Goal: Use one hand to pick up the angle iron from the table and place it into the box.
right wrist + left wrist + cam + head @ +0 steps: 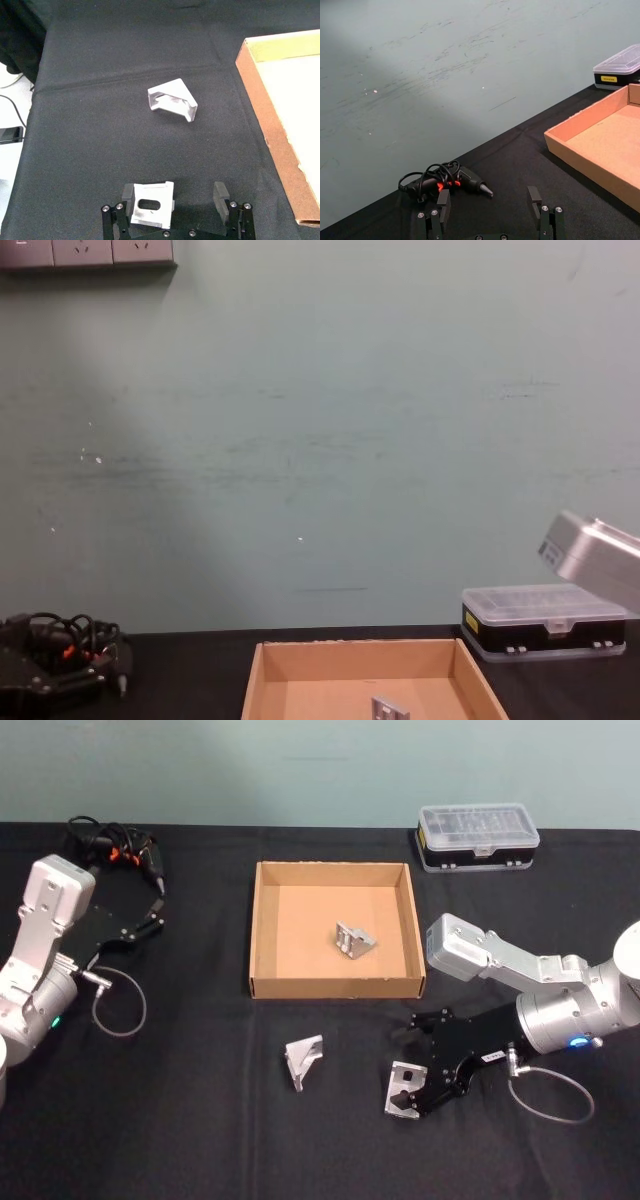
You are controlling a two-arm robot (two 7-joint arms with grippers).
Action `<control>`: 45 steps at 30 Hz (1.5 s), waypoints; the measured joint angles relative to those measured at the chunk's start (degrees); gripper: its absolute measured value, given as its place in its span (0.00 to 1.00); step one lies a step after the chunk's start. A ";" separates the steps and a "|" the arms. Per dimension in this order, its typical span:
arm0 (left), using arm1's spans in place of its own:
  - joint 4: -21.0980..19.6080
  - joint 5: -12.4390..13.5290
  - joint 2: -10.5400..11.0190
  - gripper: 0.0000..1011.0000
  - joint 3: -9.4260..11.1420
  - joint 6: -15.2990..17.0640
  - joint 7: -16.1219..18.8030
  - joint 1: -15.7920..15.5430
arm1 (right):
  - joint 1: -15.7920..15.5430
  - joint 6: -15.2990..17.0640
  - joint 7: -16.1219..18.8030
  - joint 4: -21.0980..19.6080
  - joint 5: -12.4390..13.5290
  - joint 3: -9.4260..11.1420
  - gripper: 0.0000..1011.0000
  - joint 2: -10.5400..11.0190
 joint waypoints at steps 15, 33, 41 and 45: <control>0.00 0.00 0.00 0.99 0.00 0.00 0.00 0.00 | -0.02 0.00 0.02 -0.03 -0.06 0.02 0.80 0.00; 0.00 0.00 0.00 0.99 0.00 0.00 0.00 0.00 | -0.08 -0.09 -0.01 -0.09 -0.06 0.07 0.22 0.05; 0.00 0.00 0.00 0.99 0.00 0.00 0.00 0.00 | -0.08 -0.10 -0.02 -0.10 -0.04 0.08 0.10 0.05; 0.00 0.00 0.00 0.99 0.00 0.00 0.00 0.00 | -0.15 -0.47 -0.47 -0.44 0.13 0.47 0.10 0.07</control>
